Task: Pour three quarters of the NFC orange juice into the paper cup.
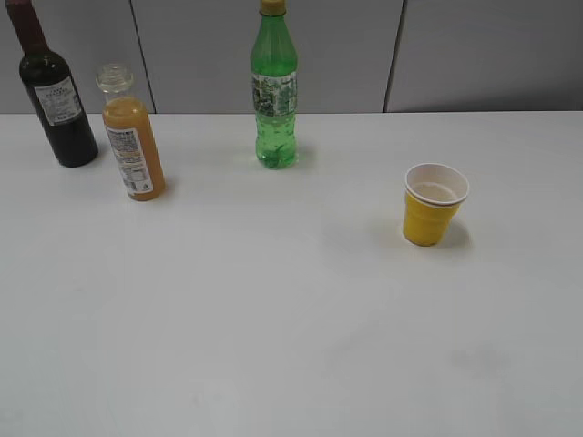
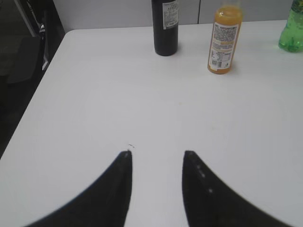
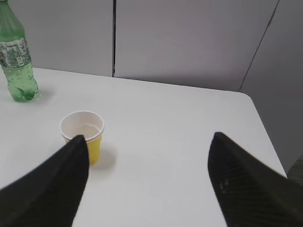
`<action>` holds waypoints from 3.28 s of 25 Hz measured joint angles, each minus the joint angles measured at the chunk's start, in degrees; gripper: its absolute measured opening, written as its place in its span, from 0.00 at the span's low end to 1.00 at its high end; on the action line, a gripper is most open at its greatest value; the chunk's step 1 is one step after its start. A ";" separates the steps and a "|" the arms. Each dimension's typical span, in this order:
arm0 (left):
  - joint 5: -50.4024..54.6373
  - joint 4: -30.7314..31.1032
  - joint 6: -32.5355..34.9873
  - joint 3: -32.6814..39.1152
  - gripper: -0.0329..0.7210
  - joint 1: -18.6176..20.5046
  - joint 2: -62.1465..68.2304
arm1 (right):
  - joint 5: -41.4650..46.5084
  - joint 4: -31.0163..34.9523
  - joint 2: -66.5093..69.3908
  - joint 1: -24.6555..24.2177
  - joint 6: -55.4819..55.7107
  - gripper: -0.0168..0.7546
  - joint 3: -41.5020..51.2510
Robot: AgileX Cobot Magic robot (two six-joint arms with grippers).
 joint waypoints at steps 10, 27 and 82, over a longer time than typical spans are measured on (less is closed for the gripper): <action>0.00 -0.46 0.00 0.00 0.91 0.00 0.00 | -17.94 8.66 17.52 0.06 -6.15 0.79 0.25; 0.00 -0.76 0.00 0.00 0.87 0.00 0.00 | -46.12 10.82 46.46 17.41 -6.92 0.79 2.64; 0.00 -0.87 0.00 0.00 0.67 0.00 0.00 | -91.79 -2.77 89.82 17.41 10.38 0.79 12.96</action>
